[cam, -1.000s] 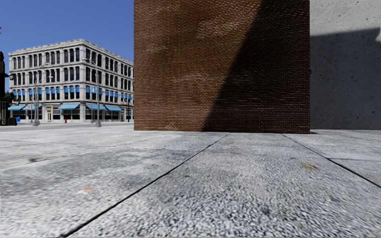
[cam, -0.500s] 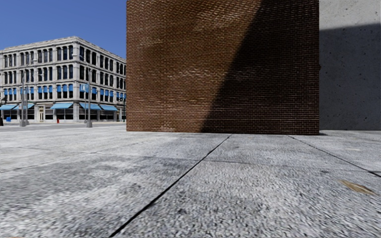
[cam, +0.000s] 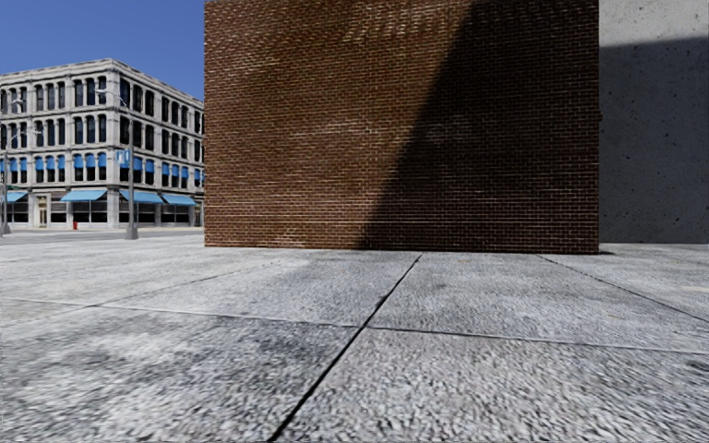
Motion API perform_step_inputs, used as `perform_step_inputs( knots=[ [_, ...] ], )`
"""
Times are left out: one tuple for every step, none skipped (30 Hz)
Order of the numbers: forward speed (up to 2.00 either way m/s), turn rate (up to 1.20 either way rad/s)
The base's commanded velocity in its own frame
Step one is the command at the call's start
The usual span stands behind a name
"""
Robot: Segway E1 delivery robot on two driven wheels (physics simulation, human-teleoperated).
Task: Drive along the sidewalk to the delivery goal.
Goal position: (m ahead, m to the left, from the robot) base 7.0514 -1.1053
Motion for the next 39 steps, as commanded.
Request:
perform_step_inputs(
  knots=[
    [2.0, -0.23],
    [2.0, -0.23],
    [2.0, -0.23],
    [2.0, -0.23],
    [2.0, -0.23],
    [2.0, -0.23],
    [2.0, -0.26],
    [2.0, -0.26],
    [2.0, -0.35],
    [2.0, -0.39],
    [2.0, -0.4],
    [2.0, -0.4],
    [2.0, -0.4],
    [2.0, -0.4],
    [2.0, -0.4],
    [2.0, -0.4],
    [2.0, -0.4],
    [2.0, -0.4],
    [2.0, -0.4],
    [2.0, -0.4],
    [2.0, -0.4],
    [2.0, -0.4],
    [2.0, -0.4],
    [2.0, -0.4],
    [2.0, -0.4],
    [2.0, -0.4],
    [2.0, -0.4],
    [2.0, -0.4],
    [2.0, -0.4],
    [2.0, -0.4],
    [2.0, -0.4],
    [2.0, -0.4],
    [2.0, -0.4],
    [2.0, -0.4],
    [2.0, -0.4],
    [2.0, -0.32],
    [2.0, -0.18],
    [2.0, -0.06],
    [2.0, -0.06]
  ],
)
